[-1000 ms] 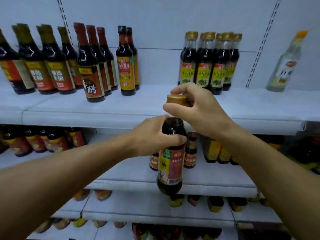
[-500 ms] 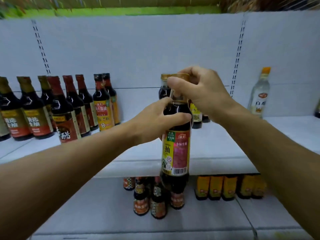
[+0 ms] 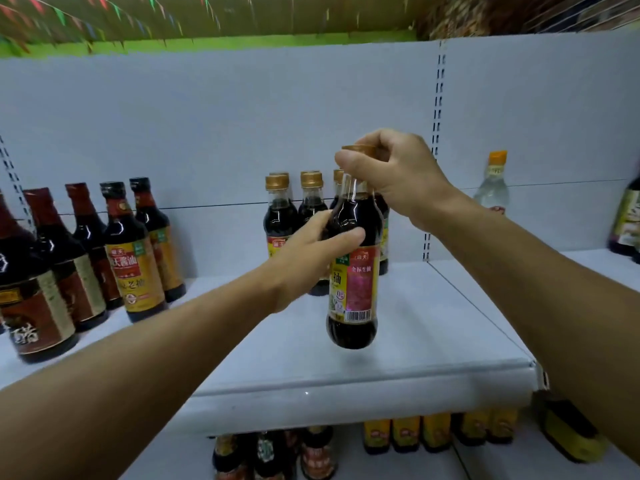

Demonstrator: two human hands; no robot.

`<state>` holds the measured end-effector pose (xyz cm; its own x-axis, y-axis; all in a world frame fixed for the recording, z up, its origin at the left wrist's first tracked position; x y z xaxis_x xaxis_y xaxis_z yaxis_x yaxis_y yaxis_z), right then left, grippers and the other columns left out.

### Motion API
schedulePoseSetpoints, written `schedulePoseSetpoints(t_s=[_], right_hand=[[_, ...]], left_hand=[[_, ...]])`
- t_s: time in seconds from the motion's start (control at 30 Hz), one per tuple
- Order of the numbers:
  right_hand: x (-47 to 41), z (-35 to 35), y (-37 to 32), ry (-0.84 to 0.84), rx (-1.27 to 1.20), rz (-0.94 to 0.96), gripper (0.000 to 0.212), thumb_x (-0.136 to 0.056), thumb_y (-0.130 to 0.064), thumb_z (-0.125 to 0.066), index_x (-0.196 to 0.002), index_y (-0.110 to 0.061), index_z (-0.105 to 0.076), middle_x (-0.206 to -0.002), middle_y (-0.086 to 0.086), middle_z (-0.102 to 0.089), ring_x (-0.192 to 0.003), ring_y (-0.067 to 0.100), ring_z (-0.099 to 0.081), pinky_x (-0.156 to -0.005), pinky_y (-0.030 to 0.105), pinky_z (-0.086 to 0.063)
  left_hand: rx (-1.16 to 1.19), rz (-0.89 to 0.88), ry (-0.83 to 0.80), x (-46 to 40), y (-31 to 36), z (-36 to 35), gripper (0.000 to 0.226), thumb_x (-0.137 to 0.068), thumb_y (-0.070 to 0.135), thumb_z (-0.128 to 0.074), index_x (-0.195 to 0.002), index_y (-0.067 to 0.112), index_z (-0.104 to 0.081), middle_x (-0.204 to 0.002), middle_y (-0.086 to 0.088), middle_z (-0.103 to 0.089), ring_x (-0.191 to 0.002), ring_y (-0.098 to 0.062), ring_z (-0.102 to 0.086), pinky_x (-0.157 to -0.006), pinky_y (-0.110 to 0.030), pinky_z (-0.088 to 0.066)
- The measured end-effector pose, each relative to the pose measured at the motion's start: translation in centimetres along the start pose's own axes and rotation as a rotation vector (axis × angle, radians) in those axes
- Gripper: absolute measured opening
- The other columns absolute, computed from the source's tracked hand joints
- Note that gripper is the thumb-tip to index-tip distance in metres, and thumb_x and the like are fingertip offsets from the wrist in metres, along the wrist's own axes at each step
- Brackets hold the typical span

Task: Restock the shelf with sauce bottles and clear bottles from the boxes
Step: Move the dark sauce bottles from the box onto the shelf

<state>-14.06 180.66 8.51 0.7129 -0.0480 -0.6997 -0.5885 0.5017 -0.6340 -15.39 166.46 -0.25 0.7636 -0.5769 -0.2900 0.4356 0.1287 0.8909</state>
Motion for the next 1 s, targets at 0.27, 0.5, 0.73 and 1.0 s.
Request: schedulePoseSetpoints(t_s=[0.27,0.5,0.73,1.0], right_hand=[[-2.5,2.5,5.7,-0.038,-0.020,-0.022,0.038,-0.084,-0.041,-0.073,-0.108,-0.014,-0.063,-0.096,0.004,-0.070,-0.083,0.011,-0.069,-0.071,0.023,-0.055],[-3.6,3.6,9.6,-0.118,-0.015,-0.046,0.033,-0.087,-0.035,-0.071,-0.110,-0.013,-0.063,-0.102,0.009,-0.070,-0.078,0.009,-0.063,-0.074,0.027,-0.055],[-4.4,4.3,12.4,-0.140,-0.030,-0.058,0.022,-0.089,-0.031,-0.069,-0.106,-0.018,-0.064,-0.095,-0.001,-0.070,-0.076,0.001,-0.066,-0.070,0.020,-0.053],[-5.3,4.2,13.7,-0.169,0.230,-0.003,0.046,-0.081,-0.039,-0.076,-0.121,-0.027,-0.057,-0.105,-0.007,-0.064,-0.093,0.009,-0.062,-0.079,0.028,-0.054]], left_hand=[[-0.022,0.106,0.008,-4.1,-6.6,-4.1,0.053,-0.077,0.008,-0.079,-0.119,0.027,-0.054,-0.105,0.010,-0.072,-0.096,-0.003,-0.069,-0.084,-0.023,-0.052],[-0.085,0.114,0.131,-7.6,-9.4,-6.7,0.057,-0.065,0.022,-0.090,-0.112,0.028,-0.059,-0.103,0.012,-0.073,-0.092,-0.003,-0.070,-0.089,-0.030,-0.056],[-0.325,0.145,0.367,-9.4,-10.6,-8.5,0.064,-0.060,0.044,-0.089,-0.108,0.029,-0.049,-0.102,0.013,-0.066,-0.092,-0.007,-0.065,-0.084,-0.034,-0.057],[-0.474,0.142,0.478,-10.5,-10.4,-9.8,0.056,-0.072,0.051,-0.077,-0.107,0.024,-0.042,-0.106,0.006,-0.058,-0.097,-0.017,-0.059,-0.085,-0.041,-0.053]])
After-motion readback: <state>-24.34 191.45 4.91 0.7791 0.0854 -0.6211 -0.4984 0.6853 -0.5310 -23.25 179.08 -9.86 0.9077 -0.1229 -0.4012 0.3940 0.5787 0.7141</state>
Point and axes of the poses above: each hand's wrist, its own x-axis away from the middle knuckle, its own z-axis out of the back of the hand, y = z × x, the point moved 5 cm from there along -x, towards the middle knuckle
